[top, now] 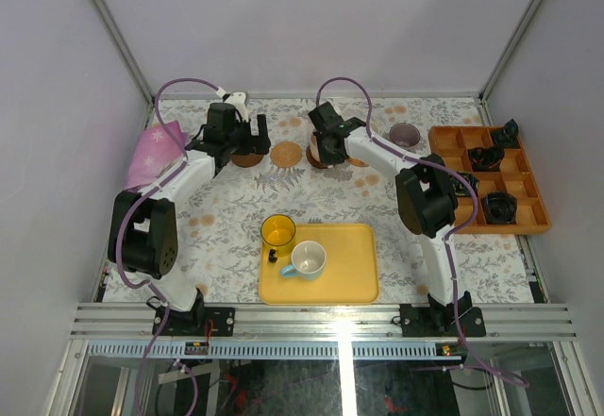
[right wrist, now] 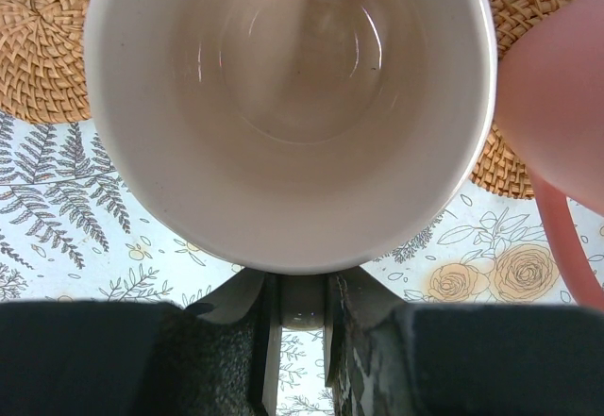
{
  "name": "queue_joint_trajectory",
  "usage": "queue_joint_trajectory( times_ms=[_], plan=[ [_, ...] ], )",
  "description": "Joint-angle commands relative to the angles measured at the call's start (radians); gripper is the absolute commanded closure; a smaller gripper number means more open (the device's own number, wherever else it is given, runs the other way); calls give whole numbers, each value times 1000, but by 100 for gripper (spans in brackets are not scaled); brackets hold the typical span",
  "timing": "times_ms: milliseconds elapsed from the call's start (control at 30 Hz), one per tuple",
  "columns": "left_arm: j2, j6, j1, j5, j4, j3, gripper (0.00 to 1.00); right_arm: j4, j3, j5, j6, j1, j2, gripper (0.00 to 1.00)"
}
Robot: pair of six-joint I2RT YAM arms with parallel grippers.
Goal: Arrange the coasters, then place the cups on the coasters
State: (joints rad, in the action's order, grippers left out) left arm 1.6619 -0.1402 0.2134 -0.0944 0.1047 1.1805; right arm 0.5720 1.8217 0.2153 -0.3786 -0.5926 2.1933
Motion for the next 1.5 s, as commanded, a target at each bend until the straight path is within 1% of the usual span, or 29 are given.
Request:
queue_joint_trajectory(
  times_ms=[0,33,67,100,233,300,533,833,1467],
  plan=[
    [13,16,2,-10,-20,5,0,-42,17,5,-13,2,-36,85],
    [14,16,1,-10,-20,5,0,-43,12,2,-13,2,-39,75],
    [15,16,1,-10,-20,4,0,-46,9,-1,-12,2,-40,68],
    [15,16,1,-11,-19,4,0,-47,6,-5,-13,2,-42,64],
    [19,17,1,-10,-20,7,0,-53,2,-14,-11,2,-45,48],
    [21,17,2,-7,-20,8,0,-52,1,-18,-9,2,-47,45],
    [22,17,1,-2,-17,8,0,-54,-41,-44,2,1,-75,44],
    [29,13,0,-7,-19,12,0,-69,-76,-74,27,-8,-120,46],
    [19,7,0,-7,-15,2,0,-87,-71,-98,60,-29,-116,47]
  ],
)
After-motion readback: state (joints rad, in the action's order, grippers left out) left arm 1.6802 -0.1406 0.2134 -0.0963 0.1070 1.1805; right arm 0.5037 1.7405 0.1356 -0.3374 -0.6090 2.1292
